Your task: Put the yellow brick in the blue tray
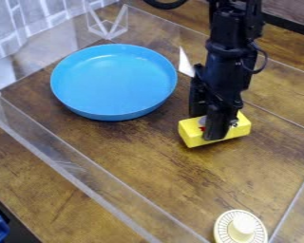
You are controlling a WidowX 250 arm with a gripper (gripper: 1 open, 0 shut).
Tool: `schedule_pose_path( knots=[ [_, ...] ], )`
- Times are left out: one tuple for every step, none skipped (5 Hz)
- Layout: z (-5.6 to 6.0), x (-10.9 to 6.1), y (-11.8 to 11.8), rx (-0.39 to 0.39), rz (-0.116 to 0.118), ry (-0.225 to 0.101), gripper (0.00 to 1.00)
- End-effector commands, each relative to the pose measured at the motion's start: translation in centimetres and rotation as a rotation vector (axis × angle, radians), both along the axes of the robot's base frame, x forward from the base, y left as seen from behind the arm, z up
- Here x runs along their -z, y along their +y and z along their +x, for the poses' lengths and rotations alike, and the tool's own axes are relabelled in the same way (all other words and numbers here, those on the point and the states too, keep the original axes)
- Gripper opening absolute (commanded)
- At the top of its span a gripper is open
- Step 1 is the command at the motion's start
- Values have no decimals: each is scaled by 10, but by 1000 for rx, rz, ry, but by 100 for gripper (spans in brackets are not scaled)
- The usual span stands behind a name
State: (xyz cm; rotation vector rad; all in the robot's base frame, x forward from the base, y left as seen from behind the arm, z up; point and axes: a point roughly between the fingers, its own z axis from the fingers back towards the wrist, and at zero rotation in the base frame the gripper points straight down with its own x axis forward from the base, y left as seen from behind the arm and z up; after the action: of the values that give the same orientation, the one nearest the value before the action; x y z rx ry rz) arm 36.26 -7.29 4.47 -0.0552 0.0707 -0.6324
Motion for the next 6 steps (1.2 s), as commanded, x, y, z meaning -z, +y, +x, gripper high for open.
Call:
schedule_pose_path(
  knots=[
    [10, -20, 1, -5, -11, -56, 0],
    [10, -20, 2, -9, -9, -50, 0],
    [10, -20, 3, -13, -8, -42, 0],
    [10, -21, 4, -17, -7, -37, 0],
    [9, -20, 5, -22, -6, -31, 0],
    [9, -20, 6, -25, -5, -26, 0]
  ],
)
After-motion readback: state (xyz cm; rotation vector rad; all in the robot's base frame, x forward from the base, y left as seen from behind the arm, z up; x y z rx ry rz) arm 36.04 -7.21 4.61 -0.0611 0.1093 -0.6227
